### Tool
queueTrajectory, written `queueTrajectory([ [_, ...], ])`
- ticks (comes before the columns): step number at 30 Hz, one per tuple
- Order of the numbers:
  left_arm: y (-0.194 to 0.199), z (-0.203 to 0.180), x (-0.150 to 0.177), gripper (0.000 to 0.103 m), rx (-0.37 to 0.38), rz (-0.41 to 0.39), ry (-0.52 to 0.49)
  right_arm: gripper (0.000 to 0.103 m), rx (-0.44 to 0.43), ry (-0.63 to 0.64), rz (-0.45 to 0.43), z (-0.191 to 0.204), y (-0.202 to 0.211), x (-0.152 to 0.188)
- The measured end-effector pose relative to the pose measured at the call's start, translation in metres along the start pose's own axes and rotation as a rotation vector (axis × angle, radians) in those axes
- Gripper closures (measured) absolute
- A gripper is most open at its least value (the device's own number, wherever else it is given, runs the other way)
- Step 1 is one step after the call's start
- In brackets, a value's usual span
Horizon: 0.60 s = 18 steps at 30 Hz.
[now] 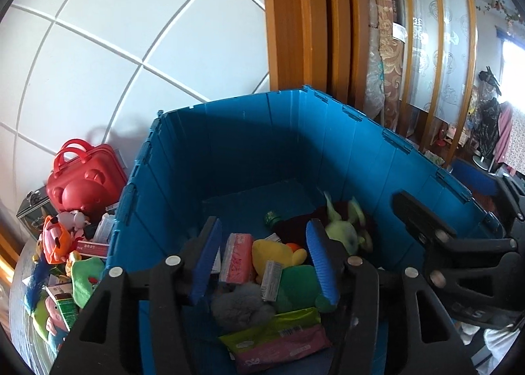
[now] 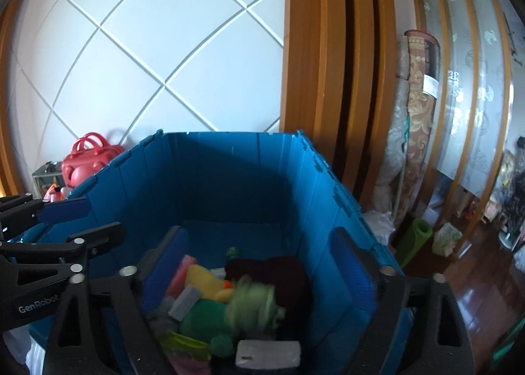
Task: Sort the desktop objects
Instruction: 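Open both grippers to drop the box and plush toy into the crate, then move both grippers back from the crate to the pile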
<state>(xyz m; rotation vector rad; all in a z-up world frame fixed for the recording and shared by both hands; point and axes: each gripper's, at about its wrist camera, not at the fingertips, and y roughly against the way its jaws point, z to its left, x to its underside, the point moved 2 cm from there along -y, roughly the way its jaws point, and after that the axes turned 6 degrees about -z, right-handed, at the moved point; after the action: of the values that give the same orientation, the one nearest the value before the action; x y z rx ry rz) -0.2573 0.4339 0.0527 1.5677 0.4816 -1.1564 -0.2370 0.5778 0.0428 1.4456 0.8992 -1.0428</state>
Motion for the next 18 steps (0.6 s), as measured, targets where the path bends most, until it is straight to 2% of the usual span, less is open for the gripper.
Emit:
queueTrajectory([
  [2, 0.003, 0.004, 0.001, 0.044, 0.002, -0.002, 0.009, 0.000, -0.009, -0.009, -0.011, -0.002, 0.004, -0.001],
  [13, 0.030, 0.022, 0.013, 0.044, 0.007, -0.032, 0.042, 0.000, -0.009, -0.003, -0.061, 0.009, 0.032, -0.004],
  [18, 0.054, 0.048, 0.027, 0.044, -0.043, -0.062, 0.085, 0.000, -0.069, -0.005, -0.082, 0.031, 0.043, -0.002],
])
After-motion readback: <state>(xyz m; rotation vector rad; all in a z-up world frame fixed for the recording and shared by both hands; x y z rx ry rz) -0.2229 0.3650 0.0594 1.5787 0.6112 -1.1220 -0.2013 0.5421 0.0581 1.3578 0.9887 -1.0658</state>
